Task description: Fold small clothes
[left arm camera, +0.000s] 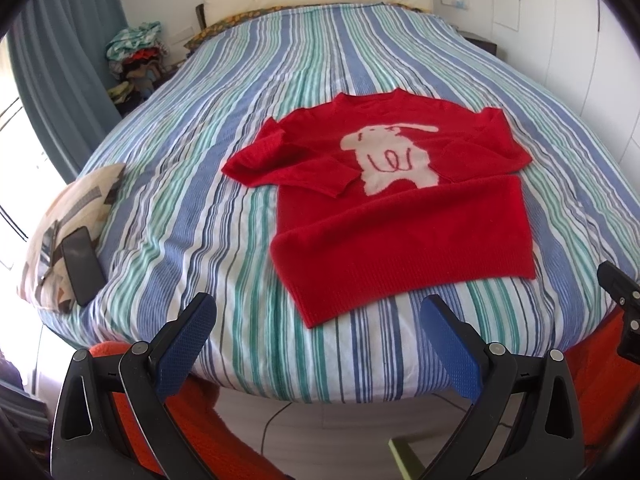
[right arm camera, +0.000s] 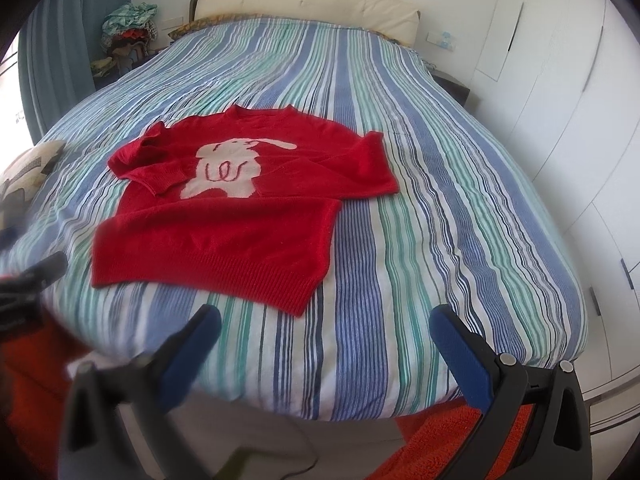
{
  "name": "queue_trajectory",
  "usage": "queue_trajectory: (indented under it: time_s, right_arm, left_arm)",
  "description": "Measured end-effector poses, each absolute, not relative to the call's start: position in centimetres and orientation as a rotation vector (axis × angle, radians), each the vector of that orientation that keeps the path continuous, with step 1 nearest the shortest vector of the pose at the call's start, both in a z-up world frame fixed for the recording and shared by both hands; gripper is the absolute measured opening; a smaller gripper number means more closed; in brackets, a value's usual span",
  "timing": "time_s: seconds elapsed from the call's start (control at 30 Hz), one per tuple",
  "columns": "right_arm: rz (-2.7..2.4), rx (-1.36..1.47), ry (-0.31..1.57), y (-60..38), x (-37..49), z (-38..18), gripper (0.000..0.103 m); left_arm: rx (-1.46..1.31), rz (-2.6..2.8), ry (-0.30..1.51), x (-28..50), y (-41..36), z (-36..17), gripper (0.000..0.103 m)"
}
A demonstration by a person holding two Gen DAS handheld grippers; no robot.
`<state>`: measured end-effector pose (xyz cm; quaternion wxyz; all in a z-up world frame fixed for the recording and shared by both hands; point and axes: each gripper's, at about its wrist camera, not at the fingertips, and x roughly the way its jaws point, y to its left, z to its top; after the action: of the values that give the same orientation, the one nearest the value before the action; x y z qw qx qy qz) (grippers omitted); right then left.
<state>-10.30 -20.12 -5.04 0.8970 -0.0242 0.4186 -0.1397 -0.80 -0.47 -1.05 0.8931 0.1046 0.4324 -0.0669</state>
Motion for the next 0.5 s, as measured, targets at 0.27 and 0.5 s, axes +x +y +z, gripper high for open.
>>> queue_trajectory:
  time_s: [0.27,0.5]
  right_arm:
    - [-0.326,-0.094,0.862,-19.82,-10.51,-4.30,0.103]
    - [-0.329,-0.084,0.877,-20.11,-10.38,-4.53,0.103]
  left_arm:
    - [0.216,-0.138,0.908,-0.64,-0.50,-1.14,0.102]
    - [0.213,-0.132,0.920,-0.47,-0.40,-1.48,0.102]
